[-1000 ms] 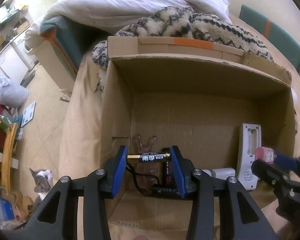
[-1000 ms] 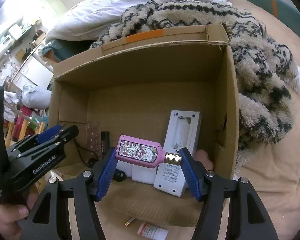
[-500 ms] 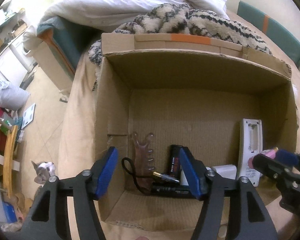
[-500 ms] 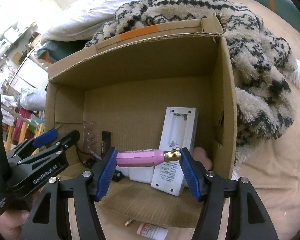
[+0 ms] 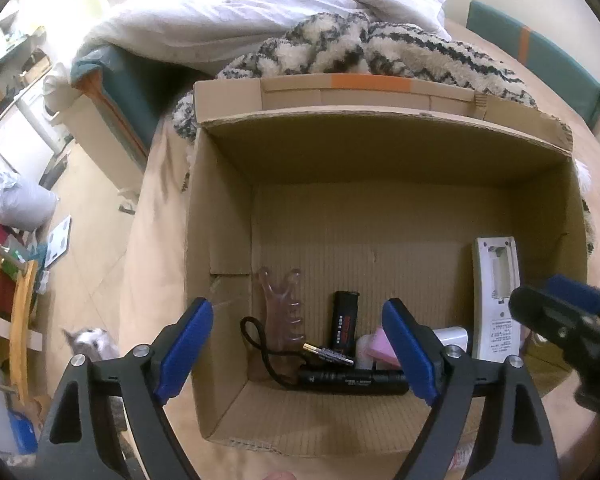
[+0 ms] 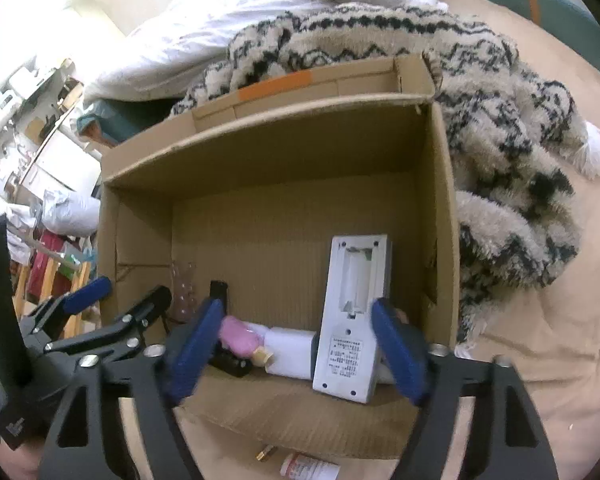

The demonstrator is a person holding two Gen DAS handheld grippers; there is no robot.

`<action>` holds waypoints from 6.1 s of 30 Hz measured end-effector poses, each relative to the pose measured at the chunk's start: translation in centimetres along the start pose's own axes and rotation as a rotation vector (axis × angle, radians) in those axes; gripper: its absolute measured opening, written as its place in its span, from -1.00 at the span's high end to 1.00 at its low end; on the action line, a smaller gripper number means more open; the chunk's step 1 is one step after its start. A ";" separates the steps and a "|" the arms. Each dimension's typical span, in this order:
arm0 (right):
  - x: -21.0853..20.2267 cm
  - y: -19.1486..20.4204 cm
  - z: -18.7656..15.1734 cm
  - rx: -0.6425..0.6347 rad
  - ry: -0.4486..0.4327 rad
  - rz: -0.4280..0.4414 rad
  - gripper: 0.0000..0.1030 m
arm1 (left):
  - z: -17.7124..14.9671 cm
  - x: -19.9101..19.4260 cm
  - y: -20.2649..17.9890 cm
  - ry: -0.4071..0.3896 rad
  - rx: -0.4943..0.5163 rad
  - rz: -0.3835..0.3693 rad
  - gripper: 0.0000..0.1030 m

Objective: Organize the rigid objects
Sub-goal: 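Lower battery and pink bottle into the box and open both tools, then withdraw both tools from the box toward the pill bottle, then grasp the white pill bottle with the right tool, then grasp the second AA battery with left tool while right tool holds pill bottle, then lower pill bottle and battery into the box and open both tools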

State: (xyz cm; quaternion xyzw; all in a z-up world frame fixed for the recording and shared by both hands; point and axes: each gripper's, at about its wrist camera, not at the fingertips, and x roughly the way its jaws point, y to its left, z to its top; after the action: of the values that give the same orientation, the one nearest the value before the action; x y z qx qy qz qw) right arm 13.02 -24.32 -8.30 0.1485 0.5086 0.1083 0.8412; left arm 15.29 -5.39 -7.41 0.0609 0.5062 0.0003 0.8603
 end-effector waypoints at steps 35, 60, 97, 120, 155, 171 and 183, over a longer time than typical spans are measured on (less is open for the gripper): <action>-7.1 0.1 -5.8 0.002 -0.050 -0.040 -0.99 | -4.5 -8.2 4.6 -0.043 -0.031 -0.020 -0.69; 3.5 -0.8 -13.2 0.065 0.425 -0.084 0.04 | -10.1 -2.3 2.9 0.242 -0.023 -0.044 -0.69; -1.4 -5.0 -10.9 0.149 0.253 -0.083 0.05 | -9.8 0.6 -7.2 0.356 0.215 -0.215 0.84; -6.9 0.2 -1.2 -0.031 0.003 -0.029 0.05 | -1.9 -6.2 1.1 0.119 0.032 -0.219 0.63; -1.8 1.3 -0.6 -0.010 0.071 0.019 0.05 | -6.9 -4.4 -0.5 0.162 0.013 -0.178 0.82; 0.4 1.0 2.2 -0.030 0.118 -0.024 0.05 | 3.5 -3.4 -0.3 -0.026 0.021 -0.165 0.83; 1.8 0.9 2.6 -0.018 0.124 -0.021 -0.17 | 4.1 -0.2 -1.4 0.006 0.002 -0.178 0.76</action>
State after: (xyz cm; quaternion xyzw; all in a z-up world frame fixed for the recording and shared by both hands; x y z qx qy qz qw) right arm 16.14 -23.28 -8.32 0.1284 0.5604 0.1130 0.8104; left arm 18.65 -7.21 -5.41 0.0166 0.5123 -0.0763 0.8553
